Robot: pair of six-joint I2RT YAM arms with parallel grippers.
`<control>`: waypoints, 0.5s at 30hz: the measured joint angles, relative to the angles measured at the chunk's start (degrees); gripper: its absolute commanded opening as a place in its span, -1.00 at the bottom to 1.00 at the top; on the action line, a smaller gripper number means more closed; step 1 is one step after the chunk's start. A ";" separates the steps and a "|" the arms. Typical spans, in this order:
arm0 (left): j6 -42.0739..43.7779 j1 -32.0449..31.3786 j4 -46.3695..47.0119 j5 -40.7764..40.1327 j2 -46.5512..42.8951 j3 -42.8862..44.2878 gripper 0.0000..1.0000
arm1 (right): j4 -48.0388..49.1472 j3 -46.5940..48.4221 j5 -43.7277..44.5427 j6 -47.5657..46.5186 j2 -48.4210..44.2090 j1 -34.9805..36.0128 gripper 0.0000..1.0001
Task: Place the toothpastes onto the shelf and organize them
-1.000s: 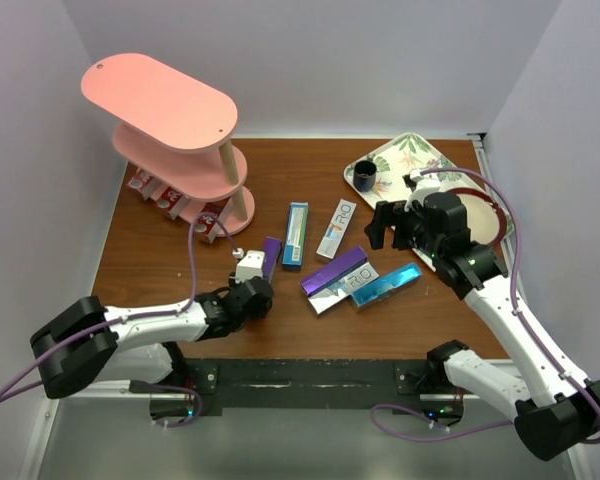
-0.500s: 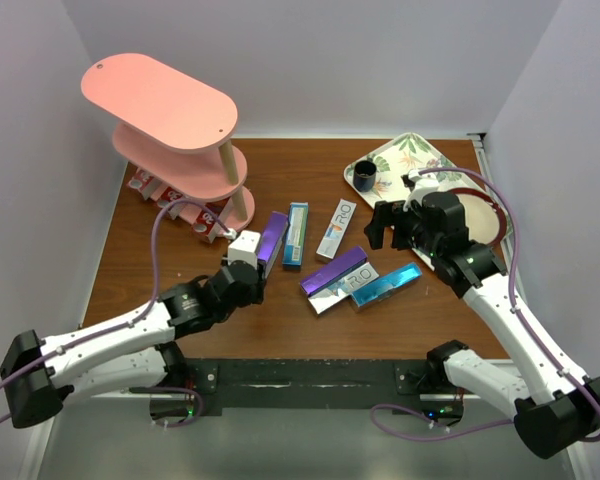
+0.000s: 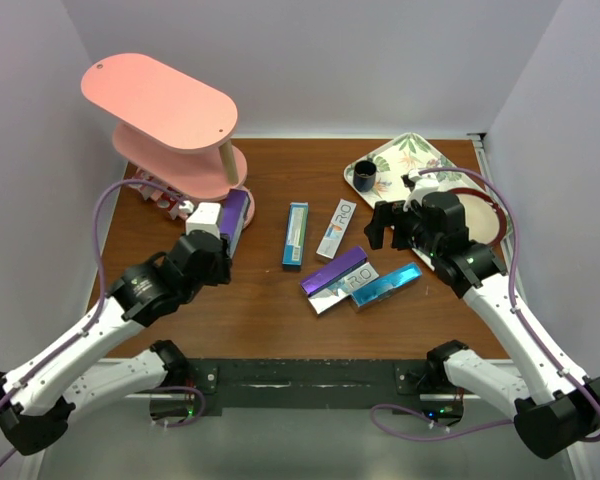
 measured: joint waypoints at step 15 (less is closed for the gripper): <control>11.45 16.48 -0.35 -0.04 1.86 4.96 -0.54 | -0.02 0.00 -0.09 0.00 -0.31 0.00 0.97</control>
